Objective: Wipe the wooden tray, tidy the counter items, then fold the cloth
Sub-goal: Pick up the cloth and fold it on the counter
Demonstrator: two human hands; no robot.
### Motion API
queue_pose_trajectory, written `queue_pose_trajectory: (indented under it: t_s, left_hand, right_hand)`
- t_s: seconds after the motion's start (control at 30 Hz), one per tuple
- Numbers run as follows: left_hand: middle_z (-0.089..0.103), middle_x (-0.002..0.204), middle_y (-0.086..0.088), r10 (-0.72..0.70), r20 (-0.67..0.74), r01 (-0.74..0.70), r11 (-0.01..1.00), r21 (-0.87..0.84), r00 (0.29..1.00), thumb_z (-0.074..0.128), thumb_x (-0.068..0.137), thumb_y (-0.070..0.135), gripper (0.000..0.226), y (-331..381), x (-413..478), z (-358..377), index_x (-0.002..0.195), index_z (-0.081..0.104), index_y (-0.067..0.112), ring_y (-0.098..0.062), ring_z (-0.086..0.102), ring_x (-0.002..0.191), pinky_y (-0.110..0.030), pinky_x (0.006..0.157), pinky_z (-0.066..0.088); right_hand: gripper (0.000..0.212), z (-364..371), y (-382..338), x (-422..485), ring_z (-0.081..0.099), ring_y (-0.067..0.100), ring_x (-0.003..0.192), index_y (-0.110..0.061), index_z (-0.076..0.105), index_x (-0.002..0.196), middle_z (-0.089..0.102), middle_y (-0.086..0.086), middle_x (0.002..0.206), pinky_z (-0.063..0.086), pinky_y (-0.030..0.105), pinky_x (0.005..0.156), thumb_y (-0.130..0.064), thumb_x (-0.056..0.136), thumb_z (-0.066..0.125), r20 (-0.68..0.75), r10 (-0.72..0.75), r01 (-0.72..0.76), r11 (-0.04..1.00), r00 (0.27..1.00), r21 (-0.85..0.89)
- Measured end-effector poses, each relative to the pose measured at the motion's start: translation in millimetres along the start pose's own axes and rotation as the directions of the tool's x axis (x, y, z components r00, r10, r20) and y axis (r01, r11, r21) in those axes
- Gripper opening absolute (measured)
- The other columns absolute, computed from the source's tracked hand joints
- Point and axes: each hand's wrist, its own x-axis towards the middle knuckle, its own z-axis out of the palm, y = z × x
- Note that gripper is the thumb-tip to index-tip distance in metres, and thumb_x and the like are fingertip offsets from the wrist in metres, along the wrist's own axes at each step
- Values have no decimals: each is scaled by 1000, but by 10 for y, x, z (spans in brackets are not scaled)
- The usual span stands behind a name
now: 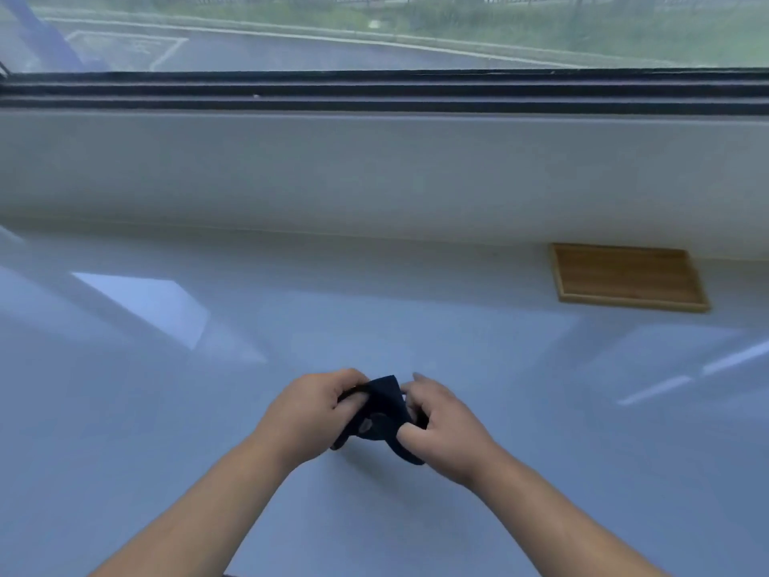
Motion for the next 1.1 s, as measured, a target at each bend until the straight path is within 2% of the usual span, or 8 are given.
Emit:
queue_pose_trajectory:
  t_s: [0.07,0.13,0.3,0.47,0.57,0.73,0.9,1.1]
  left_hand:
    - [79,96,22,158,-135,-136,978,158,978,56,99,36,24,60,95,-174,103,78,43,-6,64,94,-27,90,47]
    - [75,125,19,260,-241,-227,961,157,935,66,101,27,22,111,167,-348,110,82,40,-4,62,116,-42,118,37]
    - [79,93,14,177,-275,-260,917,-304,945,58,98,35,17,288,220,-874,101,75,36,-9,74,93,-47,94,58]
    - [81,87,0,192,-317,-332,813,-479,929,58,95,38,19,490,216,-1381,95,74,29,-26,76,88,-46,87,62]
    - [80,81,1,233,-334,-371,813,-448,913,59,93,40,18,541,222,-1572,92,75,32,-27,77,79,-43,78,63]
    - [76,75,12,284,-384,-402,873,-276,879,59,92,48,16,430,284,-1777,93,72,39,-19,71,71,-43,69,62]
    - [68,80,34,240,-505,-294,956,-27,829,60,92,52,13,120,519,-1849,94,70,44,6,62,79,-19,58,41]
    - [62,139,5,-154,-200,42,879,-475,968,67,74,85,90,-524,668,-1461,145,52,32,-13,63,115,-37,95,48]
  right_hand:
    - [22,-80,-141,78,49,11,60,-14,43,79,48,-12,63,44,30,62,-29,67,55,-3,52,-52,998,999,18]
    - [23,-119,-268,141,56,17,62,-16,48,82,63,-12,72,47,36,59,-32,67,57,-37,62,-61,998,997,31]
    - [51,-169,-414,193,41,-19,123,-49,47,114,47,-36,134,40,18,92,-62,73,74,-336,95,-77,995,937,67]
    - [106,-63,-637,264,37,-1,147,-46,32,153,44,-20,157,33,25,108,-75,65,82,-346,137,-36,958,928,284]
    - [95,109,-888,376,46,-5,141,-49,42,149,56,-27,148,40,27,109,-68,67,88,-291,47,50,947,956,316]
    - [33,269,-1237,582,73,24,116,-19,74,121,78,10,121,54,39,98,-22,88,73,-170,97,13,835,981,550]
    - [42,343,-1237,622,63,53,108,7,63,124,67,33,118,49,58,94,2,88,42,-126,173,-22,669,977,743]
    - [53,282,-1287,555,66,39,96,8,65,129,68,25,114,51,46,76,-18,86,51,8,69,-32,344,998,938]
